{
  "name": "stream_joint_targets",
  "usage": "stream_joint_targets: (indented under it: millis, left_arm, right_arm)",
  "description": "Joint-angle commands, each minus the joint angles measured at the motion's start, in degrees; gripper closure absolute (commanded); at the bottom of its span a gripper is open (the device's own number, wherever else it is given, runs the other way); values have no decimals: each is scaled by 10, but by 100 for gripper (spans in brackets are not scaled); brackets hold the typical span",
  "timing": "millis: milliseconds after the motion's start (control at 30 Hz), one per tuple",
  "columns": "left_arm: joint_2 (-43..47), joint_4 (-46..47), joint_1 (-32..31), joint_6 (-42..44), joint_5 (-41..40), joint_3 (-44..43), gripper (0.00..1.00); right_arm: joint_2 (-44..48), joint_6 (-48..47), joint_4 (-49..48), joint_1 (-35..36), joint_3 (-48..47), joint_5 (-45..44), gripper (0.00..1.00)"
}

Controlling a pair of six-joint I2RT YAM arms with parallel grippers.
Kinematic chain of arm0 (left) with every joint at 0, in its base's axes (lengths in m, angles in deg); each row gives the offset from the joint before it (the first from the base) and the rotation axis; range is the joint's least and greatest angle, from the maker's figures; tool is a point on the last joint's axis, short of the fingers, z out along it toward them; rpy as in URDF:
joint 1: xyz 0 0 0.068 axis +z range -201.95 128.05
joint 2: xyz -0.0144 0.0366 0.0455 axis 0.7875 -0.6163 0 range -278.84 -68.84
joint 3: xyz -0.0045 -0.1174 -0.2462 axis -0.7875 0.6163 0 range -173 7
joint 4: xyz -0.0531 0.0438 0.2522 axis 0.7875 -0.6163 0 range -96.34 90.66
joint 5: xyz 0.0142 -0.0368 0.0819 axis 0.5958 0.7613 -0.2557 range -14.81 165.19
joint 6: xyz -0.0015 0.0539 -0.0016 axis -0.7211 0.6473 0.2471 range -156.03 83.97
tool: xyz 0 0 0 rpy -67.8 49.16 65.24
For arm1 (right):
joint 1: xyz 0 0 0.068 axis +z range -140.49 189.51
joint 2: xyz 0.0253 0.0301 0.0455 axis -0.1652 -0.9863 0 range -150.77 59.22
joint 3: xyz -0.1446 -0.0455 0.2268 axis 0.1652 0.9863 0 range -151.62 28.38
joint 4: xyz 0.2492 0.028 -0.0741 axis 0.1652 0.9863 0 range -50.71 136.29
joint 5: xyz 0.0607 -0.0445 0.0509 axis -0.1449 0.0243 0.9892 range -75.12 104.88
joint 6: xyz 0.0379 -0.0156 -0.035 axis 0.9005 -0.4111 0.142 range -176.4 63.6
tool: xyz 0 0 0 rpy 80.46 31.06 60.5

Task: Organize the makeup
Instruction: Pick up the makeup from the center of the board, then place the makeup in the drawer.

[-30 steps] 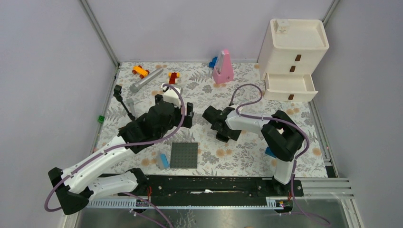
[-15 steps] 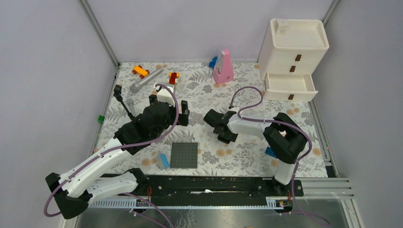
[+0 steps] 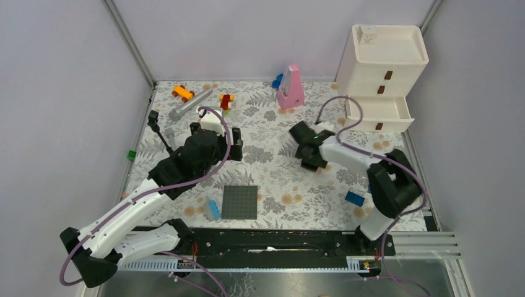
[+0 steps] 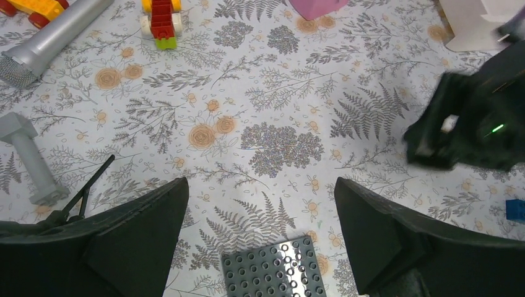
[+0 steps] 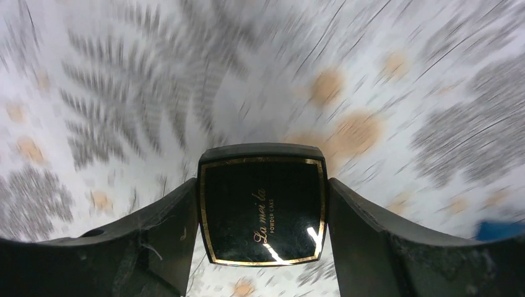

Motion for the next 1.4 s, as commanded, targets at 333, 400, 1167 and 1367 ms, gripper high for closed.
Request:
stream_joint_targets:
  millis: [333,400,1167,1367]
  left_arm:
    - [-11,33,15,-5,-3,7,1]
    - [-14,33,15,-4,-4,7,1]
    - [-55,36,57,-1,18,2,1]
    - [-58,36,63,-1,19,2,1]
  right_arm:
    - [72,-581,-361,-300,-60,78,67]
    - [30,-616,-360,-327,-96,110,67]
    - [-193,-691,-351,-463,-235,260,49]
    - [-206,-688,-344,-463,-234,254,32]
